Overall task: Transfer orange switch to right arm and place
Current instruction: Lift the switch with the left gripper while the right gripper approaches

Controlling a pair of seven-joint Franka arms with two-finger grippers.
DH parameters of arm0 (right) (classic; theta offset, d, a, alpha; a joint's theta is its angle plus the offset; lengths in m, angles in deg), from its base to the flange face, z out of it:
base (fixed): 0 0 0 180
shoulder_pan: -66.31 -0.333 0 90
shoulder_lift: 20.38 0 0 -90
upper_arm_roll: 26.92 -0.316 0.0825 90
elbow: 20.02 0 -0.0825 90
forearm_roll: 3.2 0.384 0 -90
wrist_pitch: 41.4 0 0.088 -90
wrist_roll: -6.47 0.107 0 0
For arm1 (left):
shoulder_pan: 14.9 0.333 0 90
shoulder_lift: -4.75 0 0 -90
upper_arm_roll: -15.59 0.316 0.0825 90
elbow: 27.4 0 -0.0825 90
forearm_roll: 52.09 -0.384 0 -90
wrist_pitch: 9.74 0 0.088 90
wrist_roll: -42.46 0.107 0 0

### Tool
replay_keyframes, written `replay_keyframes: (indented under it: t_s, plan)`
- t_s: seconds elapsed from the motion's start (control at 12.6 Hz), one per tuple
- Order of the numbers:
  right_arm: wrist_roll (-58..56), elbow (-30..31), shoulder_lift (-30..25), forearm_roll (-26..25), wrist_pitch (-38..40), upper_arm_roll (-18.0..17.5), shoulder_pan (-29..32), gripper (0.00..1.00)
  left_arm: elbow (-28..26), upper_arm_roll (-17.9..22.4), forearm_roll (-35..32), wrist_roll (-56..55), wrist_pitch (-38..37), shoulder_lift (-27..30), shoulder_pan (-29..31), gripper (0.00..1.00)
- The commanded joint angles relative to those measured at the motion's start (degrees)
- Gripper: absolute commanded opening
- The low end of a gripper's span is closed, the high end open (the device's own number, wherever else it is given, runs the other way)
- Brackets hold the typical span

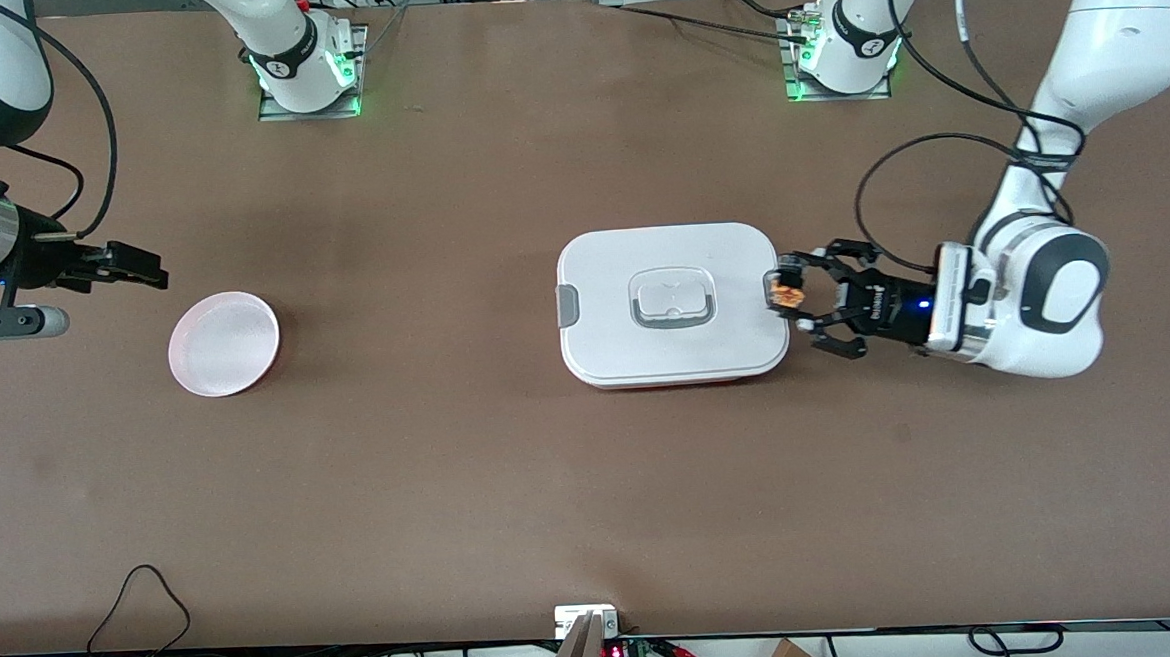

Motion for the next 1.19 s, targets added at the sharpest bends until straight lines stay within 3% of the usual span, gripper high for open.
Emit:
replay_keyframes:
  t_s: [0.0, 0.48, 0.63, 0.79, 0.87, 1.11]
  plan:
    - [-2.28, -0.12, 0.22, 10.72, 2.33, 0.3, 0.81, 1.0, 6.52, 0.15, 6.53, -9.4, 4.0, -1.26, -6.52, 0.0]
    - [-5.19, 1.63, 1.8, 39.46, 3.75, 0.3, 2.29, 1.0, 13.91, -0.12, 24.44, -16.56, 29.29, -1.08, -24.53, 0.0]
    - [-5.45, 4.7, 2.33, 52.19, 4.62, 0.3, 2.31, 1.0, 14.27, 0.06, 32.7, -16.56, 37.64, -1.08, -31.12, 0.0]
    - [-5.72, 7.43, 3.29, 64.33, 4.28, 0.21, 1.08, 1.0, 16.55, 0.06, 34.58, -16.56, 45.12, -1.26, -35.17, 0.0]
    - [-5.46, 8.05, 3.91, 68.47, 3.92, 0.21, 0.03, 1.0, 17.78, 0.06, 34.5, -16.65, 47.24, -1.52, -36.24, 0.0]
    - [-3.79, 9.37, 6.54, 74.3, 4.01, 0.21, -0.07, 1.0, 20.33, 0.41, 34.41, -16.65, 51.64, -2.05, -39.14, 0.0]
